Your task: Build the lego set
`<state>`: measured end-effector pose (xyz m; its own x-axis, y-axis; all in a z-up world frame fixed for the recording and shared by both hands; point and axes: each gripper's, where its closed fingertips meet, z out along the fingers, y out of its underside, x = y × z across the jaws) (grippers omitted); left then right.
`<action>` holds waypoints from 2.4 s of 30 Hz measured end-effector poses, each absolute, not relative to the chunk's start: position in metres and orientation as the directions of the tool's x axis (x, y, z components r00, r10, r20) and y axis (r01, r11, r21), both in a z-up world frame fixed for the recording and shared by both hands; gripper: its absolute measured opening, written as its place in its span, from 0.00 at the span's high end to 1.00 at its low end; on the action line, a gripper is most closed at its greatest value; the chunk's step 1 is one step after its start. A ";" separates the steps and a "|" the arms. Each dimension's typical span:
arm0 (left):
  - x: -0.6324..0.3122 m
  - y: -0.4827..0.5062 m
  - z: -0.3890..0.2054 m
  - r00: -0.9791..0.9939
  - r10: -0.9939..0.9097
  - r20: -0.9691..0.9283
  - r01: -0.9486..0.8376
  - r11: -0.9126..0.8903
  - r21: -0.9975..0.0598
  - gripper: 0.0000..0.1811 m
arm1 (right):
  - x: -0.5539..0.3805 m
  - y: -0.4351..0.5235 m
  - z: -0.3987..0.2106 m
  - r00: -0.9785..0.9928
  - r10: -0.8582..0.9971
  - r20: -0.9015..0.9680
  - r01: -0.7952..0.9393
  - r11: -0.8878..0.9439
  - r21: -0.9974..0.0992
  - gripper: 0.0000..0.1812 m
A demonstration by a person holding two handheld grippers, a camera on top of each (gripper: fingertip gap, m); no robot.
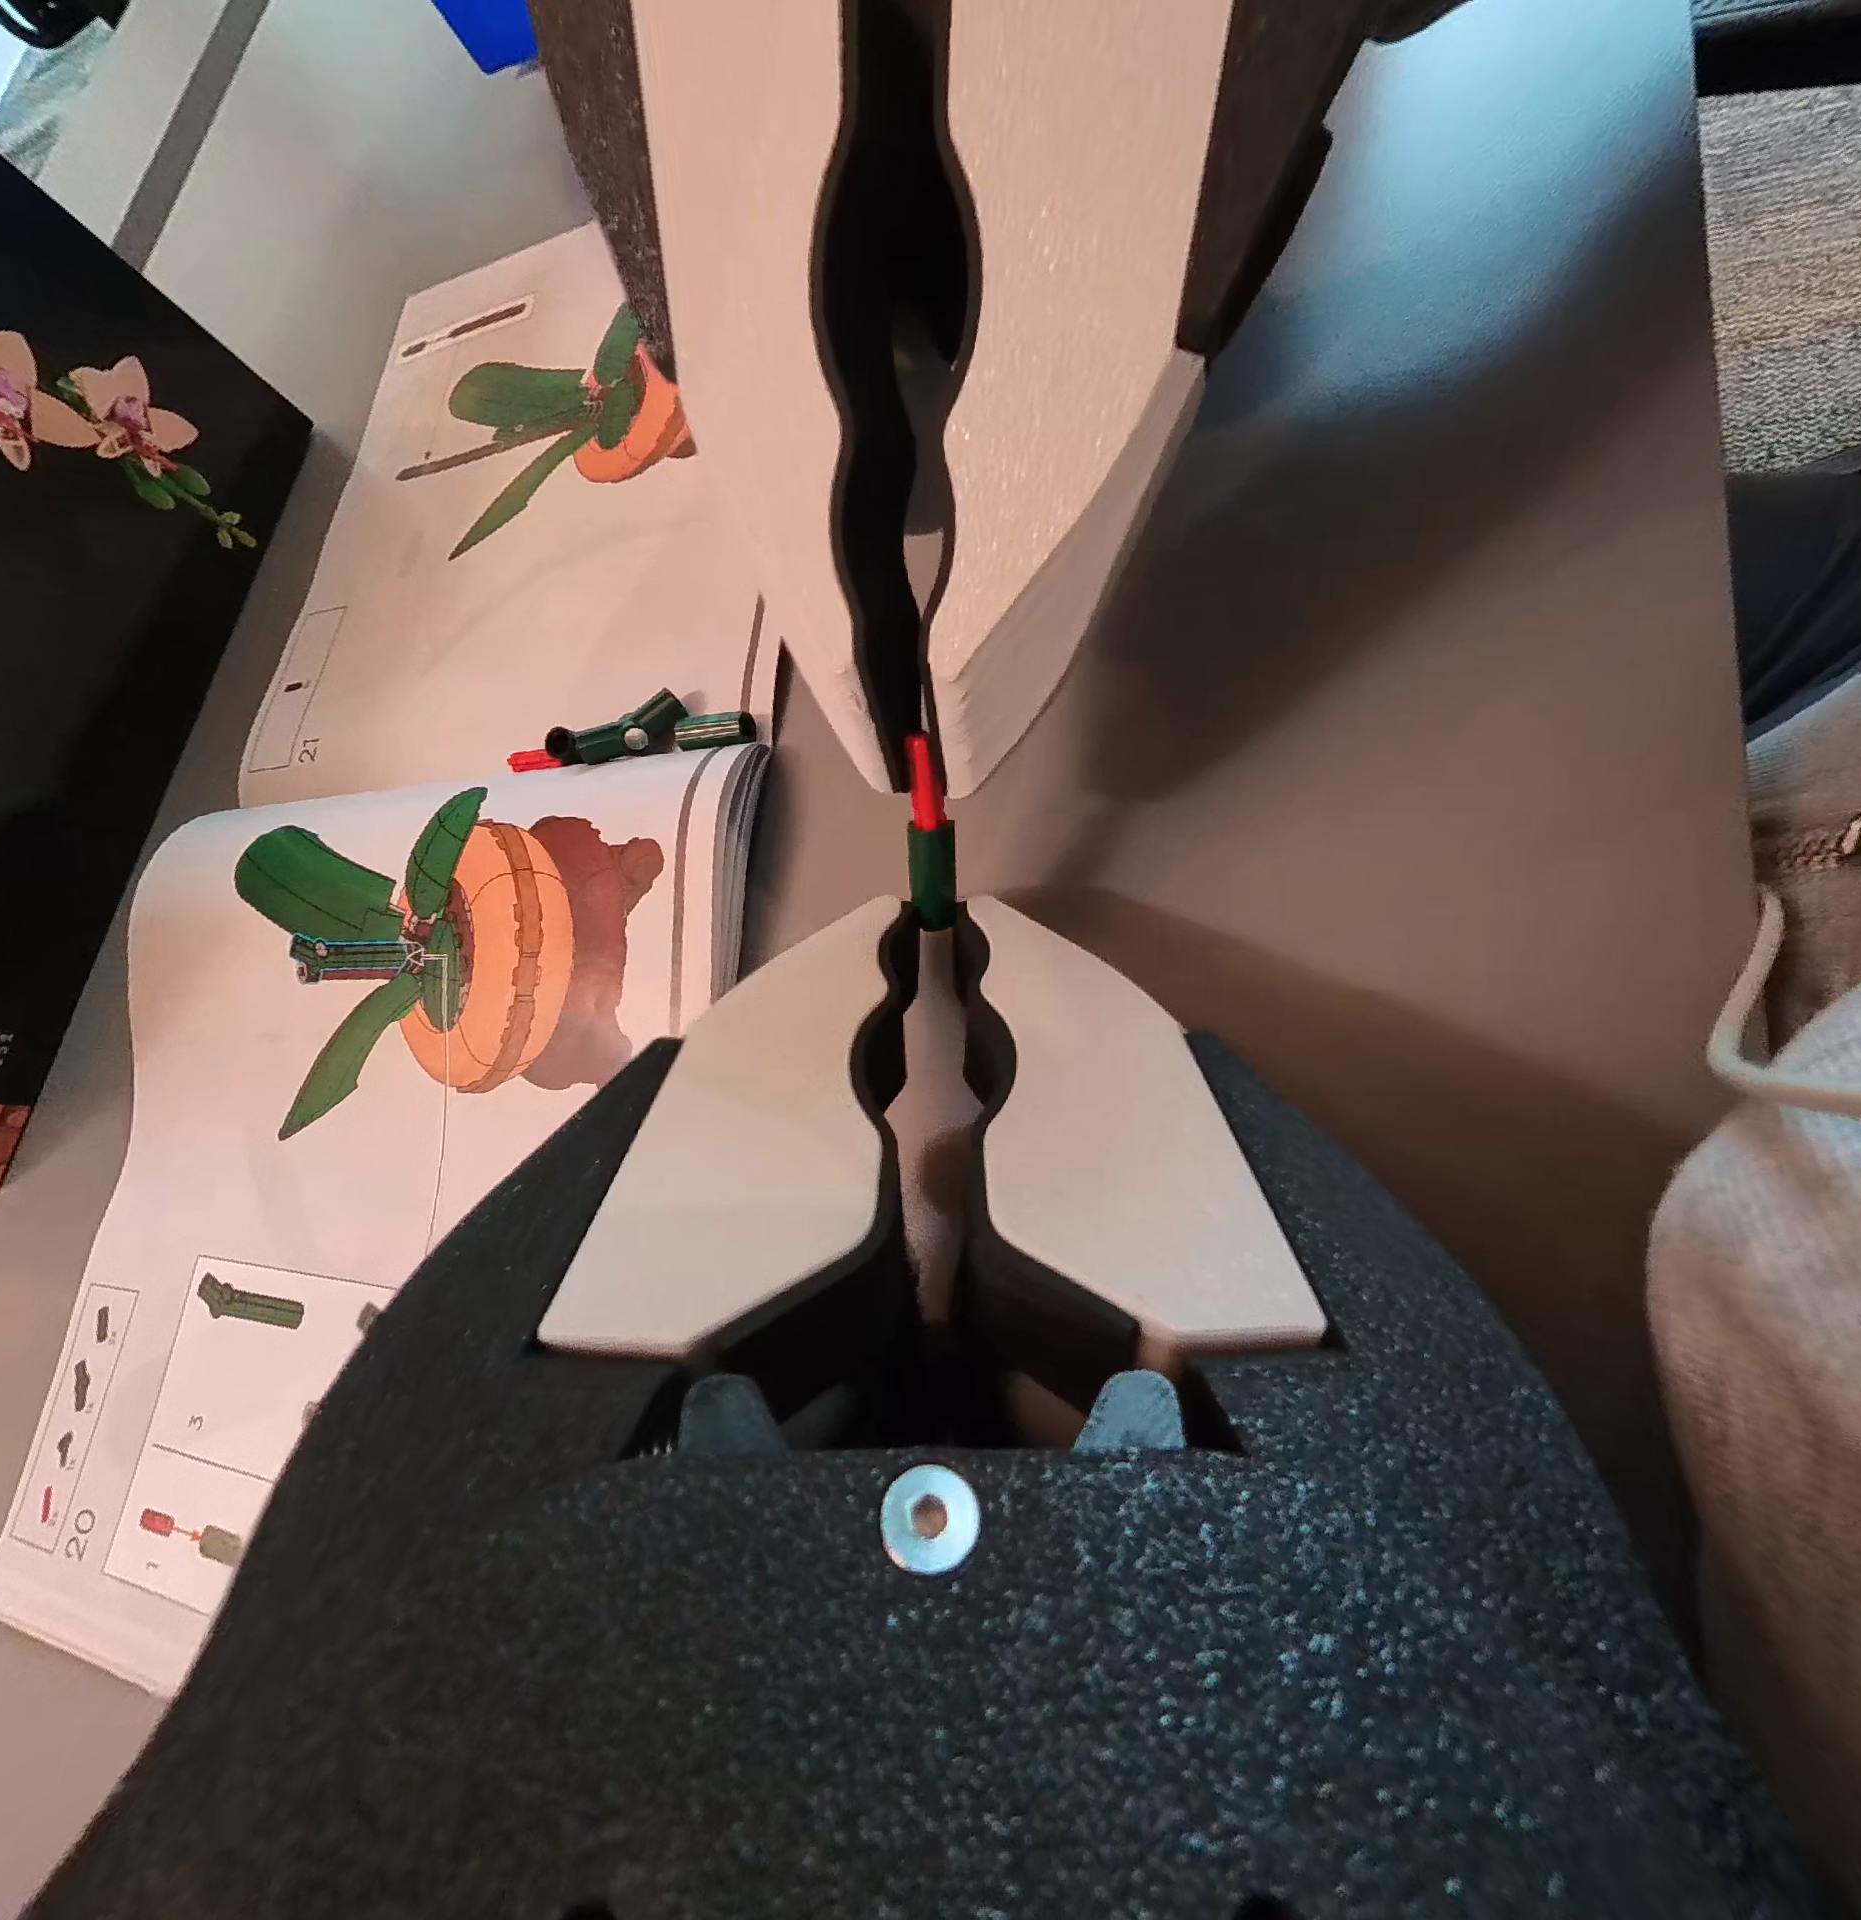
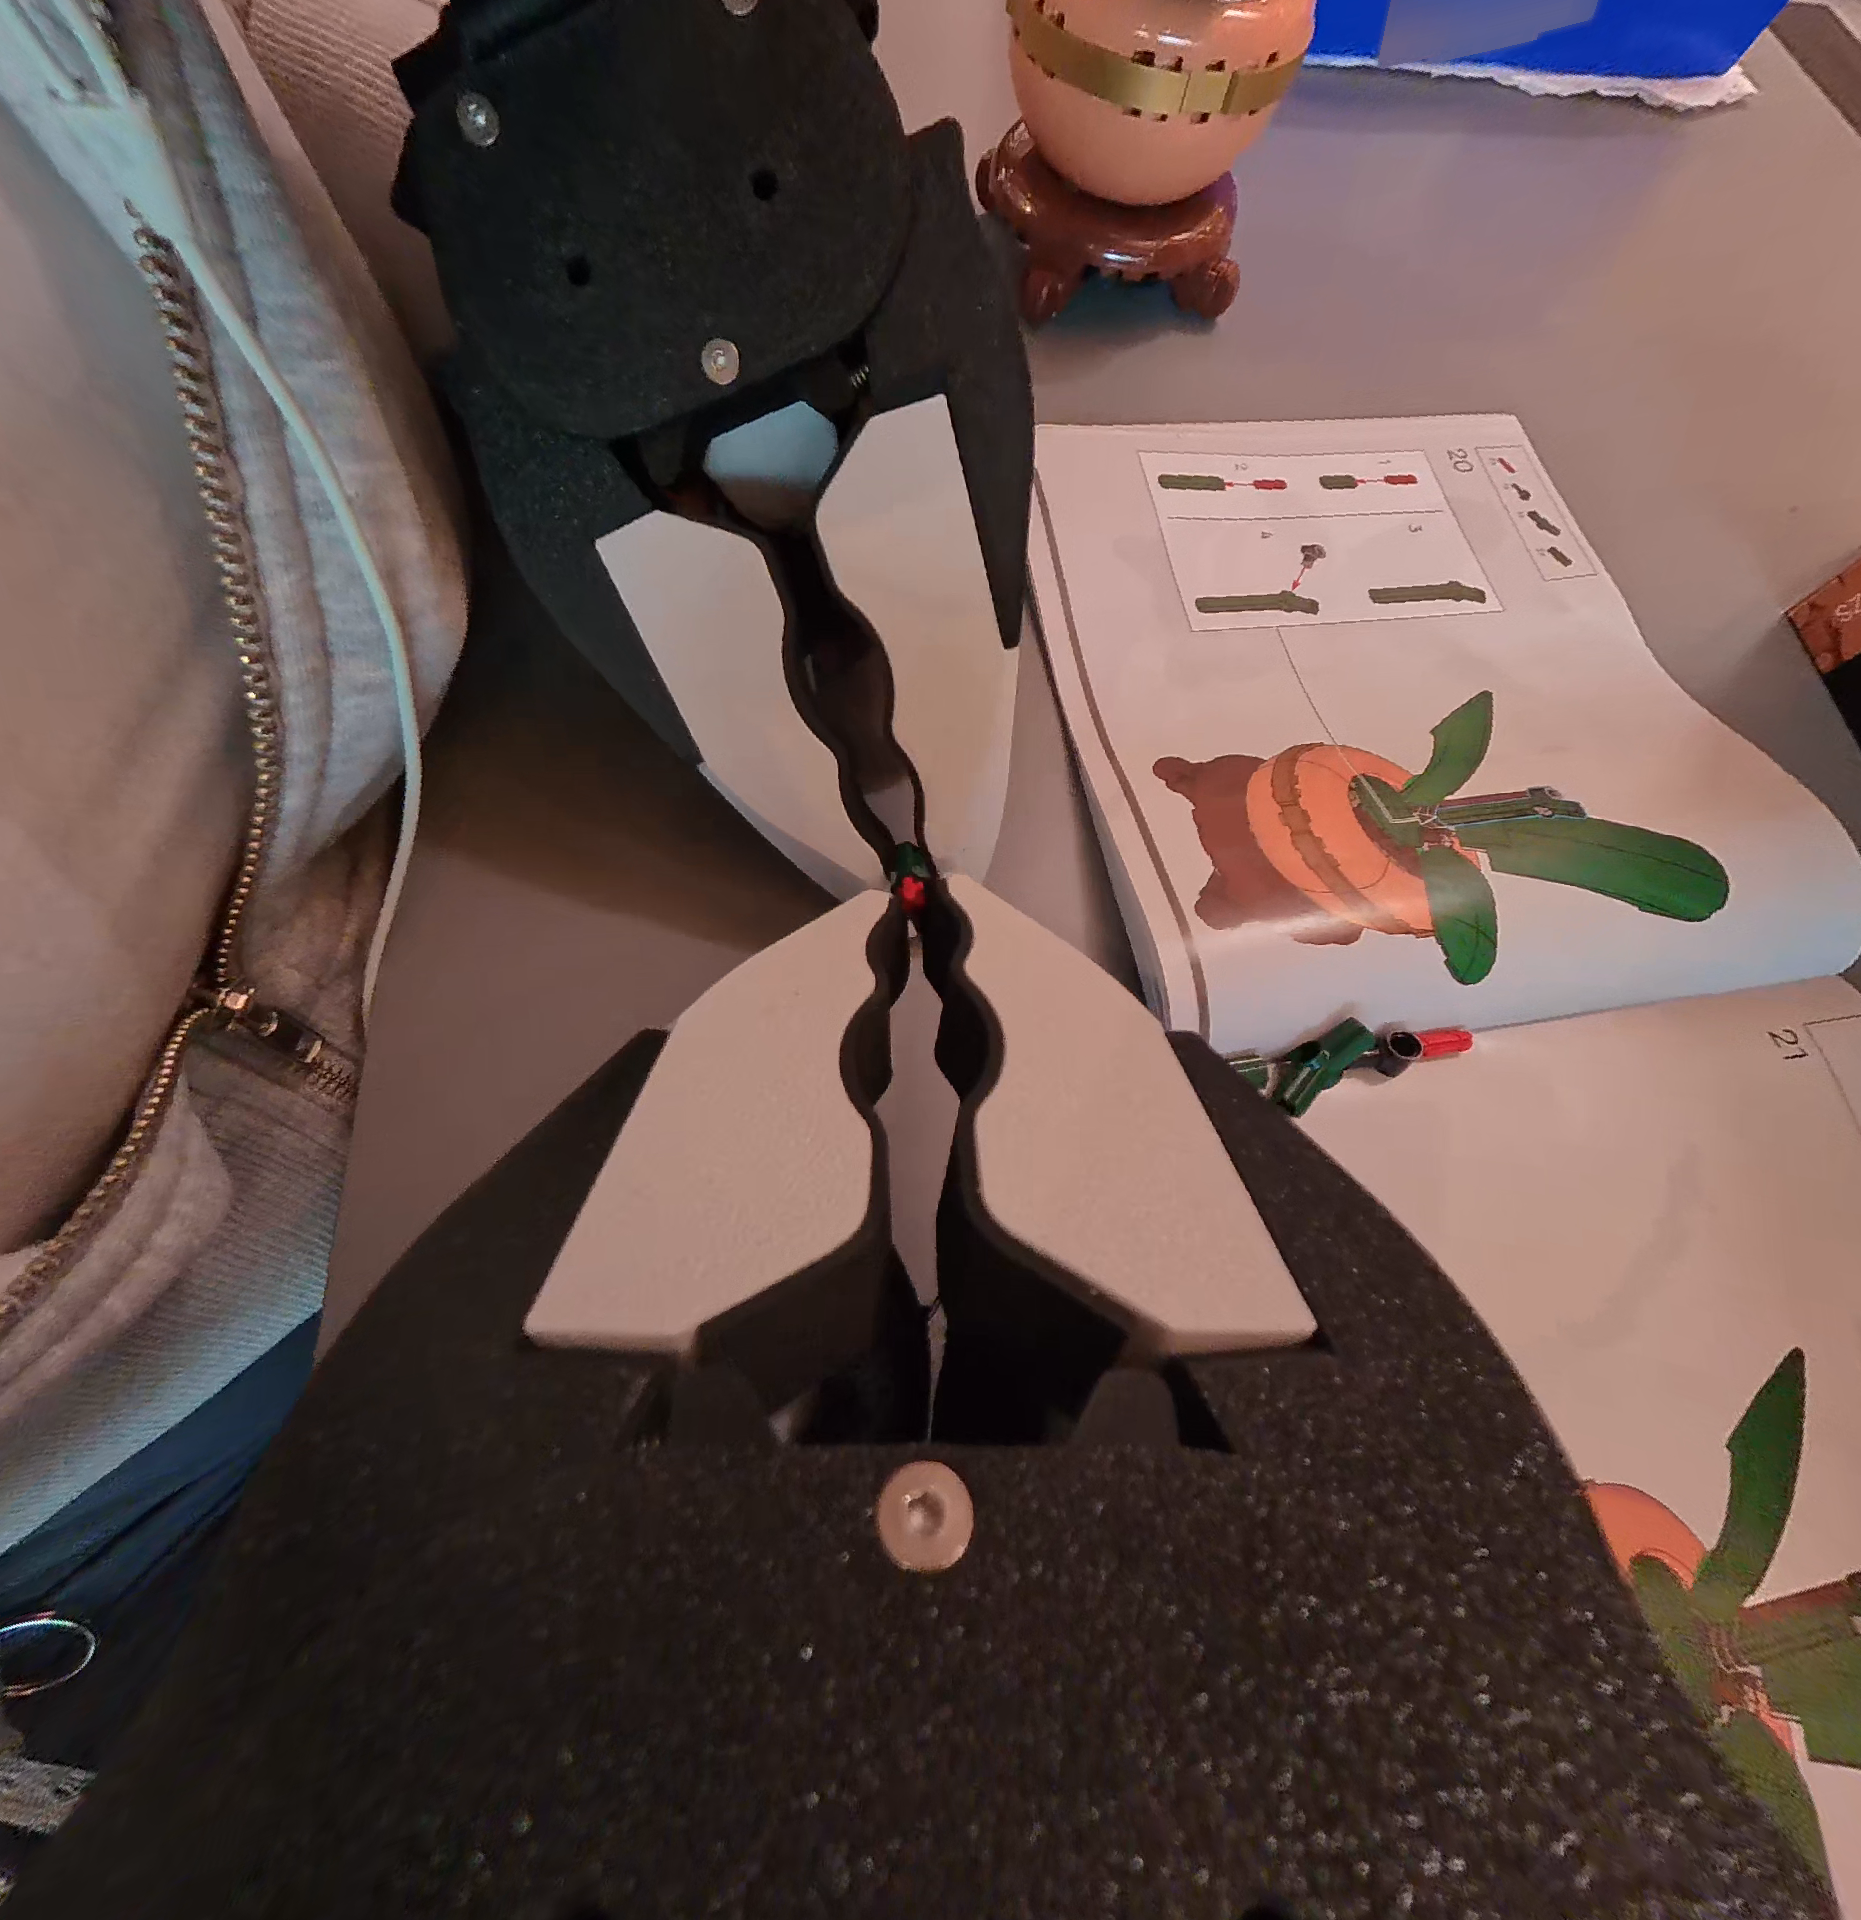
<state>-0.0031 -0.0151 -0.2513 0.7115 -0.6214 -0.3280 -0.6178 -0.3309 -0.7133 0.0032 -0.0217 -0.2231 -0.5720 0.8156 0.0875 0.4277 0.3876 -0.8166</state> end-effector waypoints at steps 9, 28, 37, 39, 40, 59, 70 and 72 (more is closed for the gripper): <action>0.000 -0.019 -0.252 0.690 -0.649 -0.319 -0.627 -0.318 -0.711 0.98 | 0.005 -0.026 -0.224 -0.562 0.825 0.065 0.415 0.349 -0.840 0.98; 0.001 -0.021 -0.252 0.690 -0.659 -0.298 -0.619 -0.325 -0.715 0.98 | 0.003 -0.026 -0.225 -0.517 0.852 0.088 0.369 0.314 -0.875 0.99; 0.001 -0.022 -0.252 0.687 -0.660 -0.304 -0.623 -0.320 -0.714 0.98 | 0.003 -0.027 -0.225 -0.539 0.841 0.051 0.378 0.296 -0.877 0.99; 0.002 -0.022 -0.252 0.687 -0.661 -0.302 -0.622 -0.321 -0.714 0.98 | 0.003 -0.027 -0.225 -0.540 0.840 0.049 0.380 0.295 -0.877 0.99; 0.002 -0.022 -0.252 0.687 -0.661 -0.301 -0.622 -0.321 -0.714 0.98 | 0.003 -0.027 -0.226 -0.540 0.841 0.047 0.382 0.294 -0.876 0.99; 0.000 -0.023 -0.252 0.700 -0.651 -0.295 -0.611 -0.331 -0.719 0.99 | 0.006 -0.018 -0.246 -0.558 0.826 0.086 0.462 0.394 -0.794 0.99; -0.009 -0.022 -0.249 0.701 -0.611 -0.367 -0.663 -0.370 -0.651 0.90 | 0.001 -0.015 -0.253 -0.550 0.828 0.108 0.525 0.444 -0.726 0.99; -0.009 -0.021 -0.249 0.681 -0.619 -0.390 -0.690 -0.367 -0.624 0.89 | 0.000 -0.015 -0.253 -0.544 0.831 0.115 0.541 0.452 -0.709 0.99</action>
